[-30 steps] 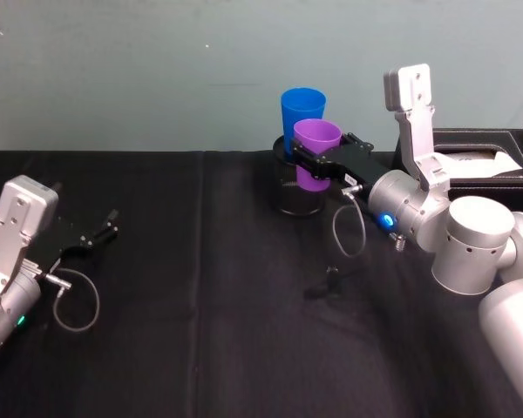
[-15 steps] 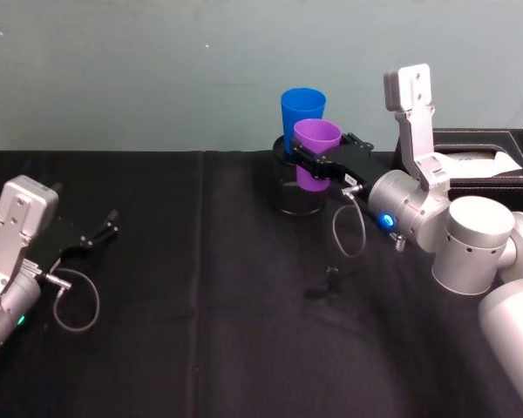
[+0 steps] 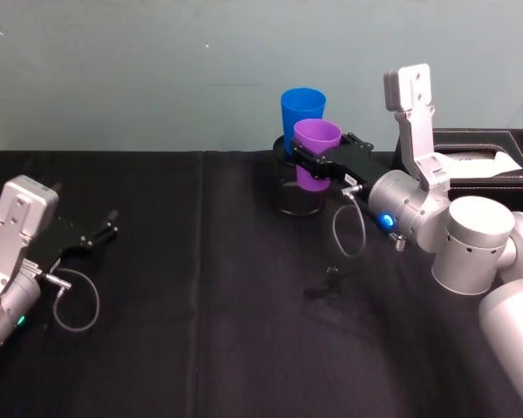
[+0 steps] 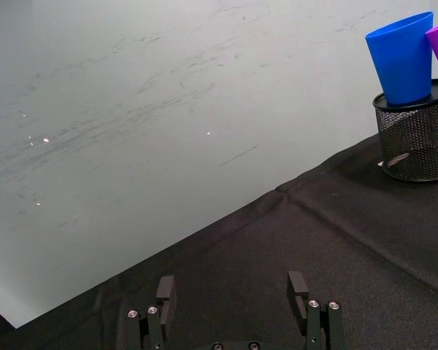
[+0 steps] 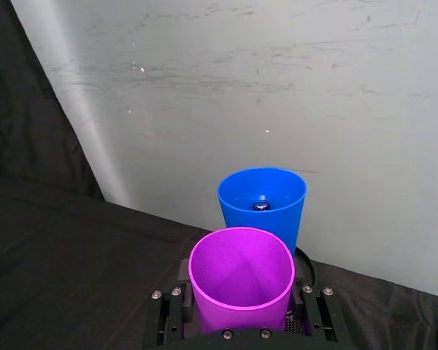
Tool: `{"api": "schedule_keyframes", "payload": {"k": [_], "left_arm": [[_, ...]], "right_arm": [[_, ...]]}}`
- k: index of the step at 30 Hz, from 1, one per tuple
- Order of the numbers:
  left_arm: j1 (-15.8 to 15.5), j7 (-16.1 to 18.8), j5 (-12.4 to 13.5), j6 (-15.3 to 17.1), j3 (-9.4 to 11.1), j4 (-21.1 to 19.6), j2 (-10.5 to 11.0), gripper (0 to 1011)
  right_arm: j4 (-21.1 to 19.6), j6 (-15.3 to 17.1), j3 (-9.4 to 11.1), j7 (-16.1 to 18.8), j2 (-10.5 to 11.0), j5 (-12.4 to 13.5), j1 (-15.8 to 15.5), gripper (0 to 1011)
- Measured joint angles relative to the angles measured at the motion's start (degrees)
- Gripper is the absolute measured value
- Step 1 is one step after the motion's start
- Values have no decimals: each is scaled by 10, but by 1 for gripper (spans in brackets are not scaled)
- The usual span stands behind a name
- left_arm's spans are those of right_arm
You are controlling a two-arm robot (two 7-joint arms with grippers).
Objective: Pick up one cup with a gripper and tap it against the other cup.
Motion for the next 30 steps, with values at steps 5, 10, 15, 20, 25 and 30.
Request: {"api": "schedule_keyframes", "payload": {"k": [5, 10, 15, 20, 25, 30], "left_arm": [[0, 0, 0, 0, 0, 0, 0, 1000], [0, 0, 0, 0, 0, 0, 0, 1000], [0, 0, 0, 0, 0, 0, 0, 1000], [0, 0, 0, 0, 0, 0, 0, 1000], [0, 0, 0, 0, 0, 0, 0, 1000], [0, 0, 0, 0, 0, 0, 0, 1000]], "right_arm": [[0, 0, 0, 0, 0, 0, 0, 731], [0, 0, 0, 0, 0, 0, 0, 731], [0, 0, 0, 0, 0, 0, 0, 731], [0, 0, 0, 0, 0, 0, 0, 731], [-17, 3, 1, 9, 4, 7, -13, 731], [-65, 11, 3, 13, 17, 17, -54, 731]]}}
